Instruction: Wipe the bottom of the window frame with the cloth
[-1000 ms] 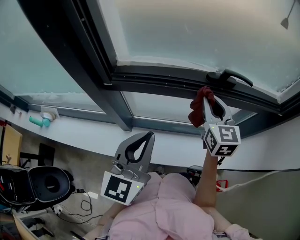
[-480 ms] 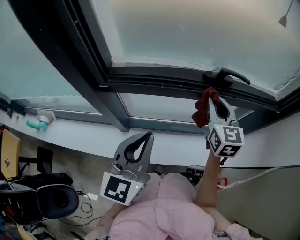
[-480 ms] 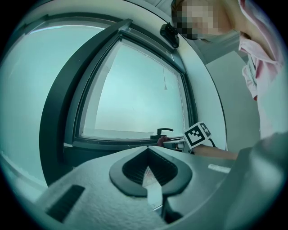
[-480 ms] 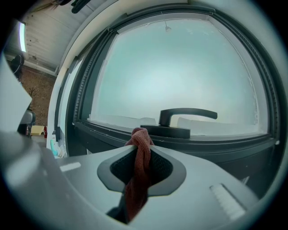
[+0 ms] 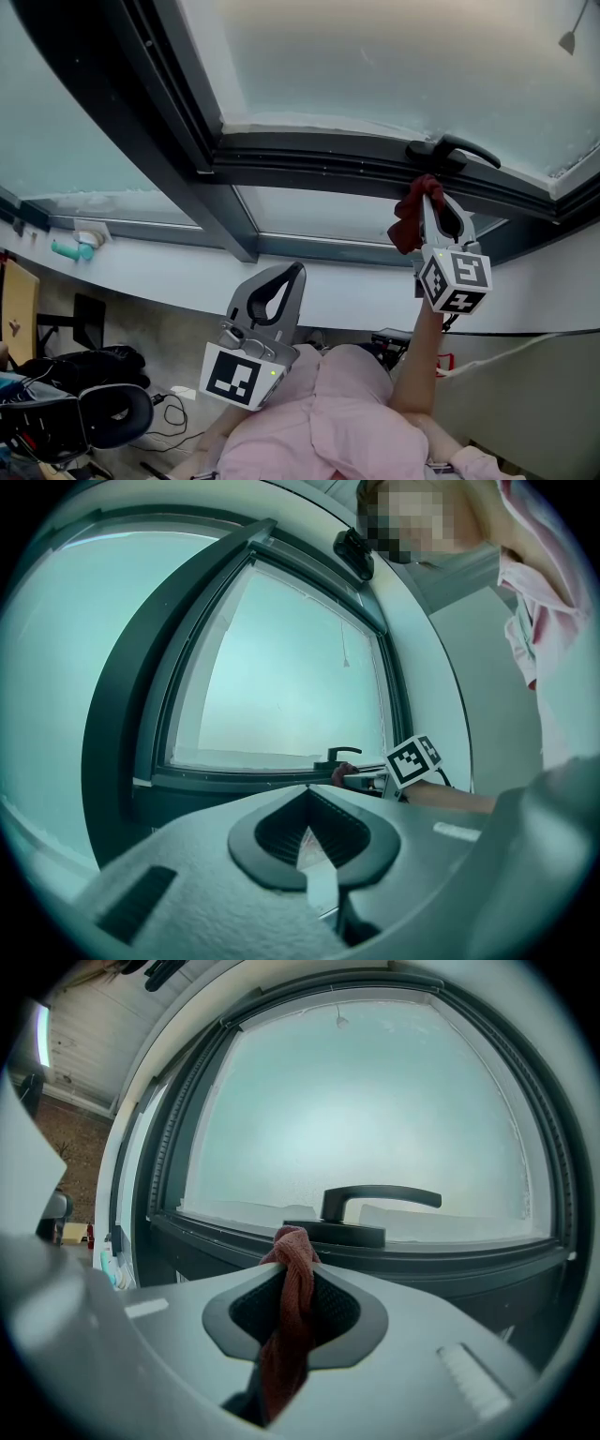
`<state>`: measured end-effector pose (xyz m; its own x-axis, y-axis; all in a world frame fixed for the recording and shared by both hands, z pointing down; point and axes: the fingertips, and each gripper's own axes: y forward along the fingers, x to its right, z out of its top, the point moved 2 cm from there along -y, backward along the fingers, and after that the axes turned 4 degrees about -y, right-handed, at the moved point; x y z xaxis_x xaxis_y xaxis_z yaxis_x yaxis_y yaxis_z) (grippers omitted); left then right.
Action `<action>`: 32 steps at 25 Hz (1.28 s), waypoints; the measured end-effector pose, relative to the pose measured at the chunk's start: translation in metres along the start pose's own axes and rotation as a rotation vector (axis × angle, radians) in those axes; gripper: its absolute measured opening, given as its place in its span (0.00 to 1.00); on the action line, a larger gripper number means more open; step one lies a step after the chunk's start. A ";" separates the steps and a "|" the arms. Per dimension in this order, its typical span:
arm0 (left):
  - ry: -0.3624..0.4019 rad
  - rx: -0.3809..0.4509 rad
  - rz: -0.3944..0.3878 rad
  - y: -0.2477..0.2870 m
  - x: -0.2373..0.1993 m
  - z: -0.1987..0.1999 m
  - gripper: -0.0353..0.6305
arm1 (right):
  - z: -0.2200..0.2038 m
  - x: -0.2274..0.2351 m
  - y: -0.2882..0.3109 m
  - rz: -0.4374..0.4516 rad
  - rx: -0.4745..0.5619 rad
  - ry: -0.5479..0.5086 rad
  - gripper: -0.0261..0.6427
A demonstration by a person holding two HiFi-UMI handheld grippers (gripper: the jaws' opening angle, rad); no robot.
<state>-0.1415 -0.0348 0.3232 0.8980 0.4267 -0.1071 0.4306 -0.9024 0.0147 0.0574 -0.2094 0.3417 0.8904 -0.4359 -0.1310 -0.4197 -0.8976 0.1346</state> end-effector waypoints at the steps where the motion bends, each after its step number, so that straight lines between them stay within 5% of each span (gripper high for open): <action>1: 0.000 -0.004 0.003 0.000 -0.001 -0.001 0.05 | 0.000 0.000 0.000 0.000 0.001 -0.001 0.13; 6: -0.039 0.060 0.015 0.002 0.000 0.011 0.05 | -0.001 0.005 -0.002 -0.015 -0.002 -0.005 0.13; 26: -0.047 0.071 -0.016 -0.018 -0.010 0.016 0.05 | 0.003 -0.001 -0.006 -0.104 -0.036 -0.024 0.13; 32: -0.046 0.070 -0.033 -0.042 -0.037 0.023 0.05 | 0.017 -0.092 0.012 0.051 0.011 0.034 0.13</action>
<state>-0.1953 -0.0137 0.3040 0.8775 0.4548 -0.1520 0.4512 -0.8905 -0.0595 -0.0325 -0.1817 0.3383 0.8732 -0.4789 -0.0908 -0.4664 -0.8750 0.1298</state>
